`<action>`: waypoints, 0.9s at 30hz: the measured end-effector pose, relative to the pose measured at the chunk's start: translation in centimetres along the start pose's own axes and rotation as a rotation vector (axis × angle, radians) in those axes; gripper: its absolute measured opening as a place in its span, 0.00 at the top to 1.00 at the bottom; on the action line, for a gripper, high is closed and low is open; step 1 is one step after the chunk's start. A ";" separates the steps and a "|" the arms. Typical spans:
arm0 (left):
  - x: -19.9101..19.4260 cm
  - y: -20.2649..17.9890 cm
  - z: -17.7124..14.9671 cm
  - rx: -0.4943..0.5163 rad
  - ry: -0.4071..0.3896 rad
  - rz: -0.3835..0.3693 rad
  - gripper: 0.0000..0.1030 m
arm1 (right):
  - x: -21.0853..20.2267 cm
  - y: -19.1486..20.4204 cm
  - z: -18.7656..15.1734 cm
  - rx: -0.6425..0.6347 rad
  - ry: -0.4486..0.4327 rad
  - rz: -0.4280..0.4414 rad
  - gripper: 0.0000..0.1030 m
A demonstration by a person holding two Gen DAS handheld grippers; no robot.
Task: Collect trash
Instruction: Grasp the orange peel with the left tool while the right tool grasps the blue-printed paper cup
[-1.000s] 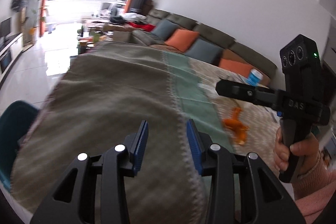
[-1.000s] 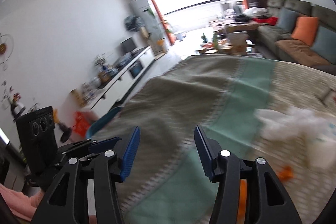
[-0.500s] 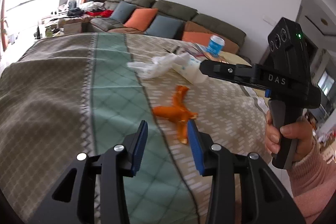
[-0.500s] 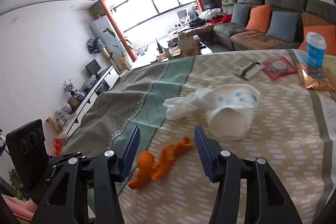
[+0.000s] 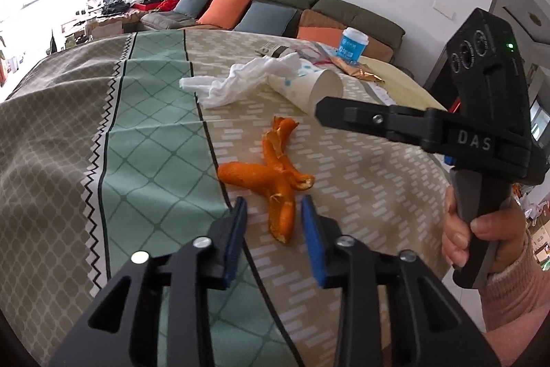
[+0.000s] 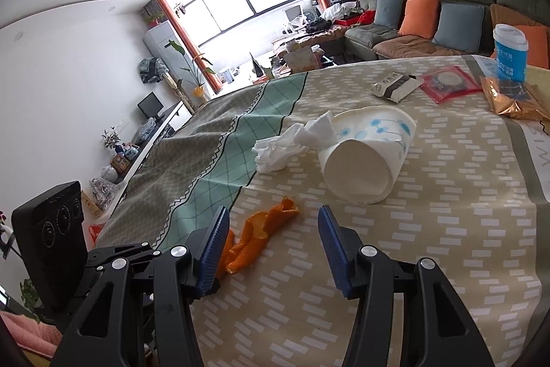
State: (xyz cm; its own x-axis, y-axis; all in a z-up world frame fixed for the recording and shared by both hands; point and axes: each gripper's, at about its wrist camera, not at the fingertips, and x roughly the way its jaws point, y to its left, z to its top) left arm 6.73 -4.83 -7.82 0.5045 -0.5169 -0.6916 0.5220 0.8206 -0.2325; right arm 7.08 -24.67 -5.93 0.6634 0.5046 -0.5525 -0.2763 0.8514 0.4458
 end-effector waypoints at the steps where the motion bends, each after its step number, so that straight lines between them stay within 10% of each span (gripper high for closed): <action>1: 0.2 0.1 0.1 0.000 -0.001 0.003 0.74 | 0.0 -0.2 0.0 0.002 -0.003 -0.007 0.47; 13: -0.2 0.5 0.2 -0.010 -0.029 0.025 0.90 | -1.2 -3.3 1.9 0.078 -0.065 -0.171 0.25; 27: -3.0 2.9 0.0 -0.066 -0.081 0.057 0.90 | 1.8 -5.2 3.1 0.152 -0.004 -0.163 0.39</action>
State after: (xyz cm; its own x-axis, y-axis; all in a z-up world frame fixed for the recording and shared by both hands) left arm 6.77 -0.90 -6.45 0.5874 -0.4851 -0.6478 0.4458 0.8620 -0.2413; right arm 11.90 -28.65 -7.05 0.6932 0.3613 -0.6236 -0.0571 0.8900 0.4523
